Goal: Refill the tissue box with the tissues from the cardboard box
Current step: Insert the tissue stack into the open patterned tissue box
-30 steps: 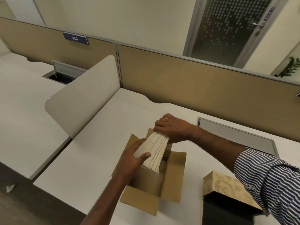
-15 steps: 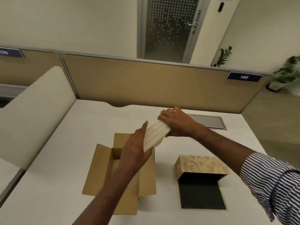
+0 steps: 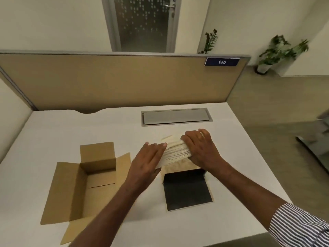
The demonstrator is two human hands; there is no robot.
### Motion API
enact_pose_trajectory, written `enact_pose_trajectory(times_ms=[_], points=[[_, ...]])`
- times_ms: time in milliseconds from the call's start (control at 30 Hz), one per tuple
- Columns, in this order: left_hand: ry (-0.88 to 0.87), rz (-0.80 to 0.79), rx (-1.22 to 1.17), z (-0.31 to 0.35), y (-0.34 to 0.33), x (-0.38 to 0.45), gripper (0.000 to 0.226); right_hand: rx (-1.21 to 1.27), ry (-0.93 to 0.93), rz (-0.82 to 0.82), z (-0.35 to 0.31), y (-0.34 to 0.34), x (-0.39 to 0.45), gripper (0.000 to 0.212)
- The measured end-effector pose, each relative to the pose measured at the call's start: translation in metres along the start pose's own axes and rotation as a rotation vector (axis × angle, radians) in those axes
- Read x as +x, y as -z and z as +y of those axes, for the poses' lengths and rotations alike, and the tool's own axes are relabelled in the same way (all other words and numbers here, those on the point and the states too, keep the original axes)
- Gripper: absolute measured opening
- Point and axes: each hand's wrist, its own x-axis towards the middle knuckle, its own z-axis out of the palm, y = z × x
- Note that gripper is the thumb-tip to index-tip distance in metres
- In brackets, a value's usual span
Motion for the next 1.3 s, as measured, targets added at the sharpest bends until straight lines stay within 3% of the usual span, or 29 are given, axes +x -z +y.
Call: enact_pose_trajectory(times_ms=[100, 333, 433, 533, 667, 800, 900, 1133, 1300], points=[[-0.036, -0.034, 0.025, 0.014, -0.019, -0.003, 0.092, 0.029, -0.035, -0.031, 0.010, -0.006, -0.034, 0.073], [-0.024, -0.138, -0.091, 0.046, -0.039, -0.007, 0.097, 0.111, -0.011, -0.047, 0.033, -0.024, -0.095, 0.067], [0.065, -0.237, -0.168, 0.061, -0.045, -0.015, 0.104, 0.180, -0.008, -0.065, 0.039, -0.034, -0.119, 0.066], [0.183, -0.318, -0.293, 0.070, -0.050, -0.028, 0.097, 0.286, 0.014, -0.099, 0.042, -0.041, -0.140, 0.070], [0.424, -0.331, -0.595, 0.077, -0.057, -0.046, 0.085, 0.566, -0.046, -0.299, 0.047, -0.043, -0.151, 0.081], [0.743, -0.322, -0.878, 0.076, -0.069, -0.058, 0.086, 0.970, -0.251, -0.546, 0.056, -0.053, -0.151, 0.078], [0.929, -0.334, -0.966, 0.071, -0.079, -0.063, 0.087, 1.218, -0.464, -0.626, 0.059, -0.065, -0.149, 0.073], [1.274, -0.233, -1.049, 0.066, -0.102, -0.070, 0.052, 1.455, -0.909, -0.553, 0.043, -0.101, -0.164, 0.061], [1.444, -0.175, -1.007, 0.063, -0.119, -0.073, 0.059, 1.497, -1.111, -0.498, 0.030, -0.119, -0.170, 0.064]])
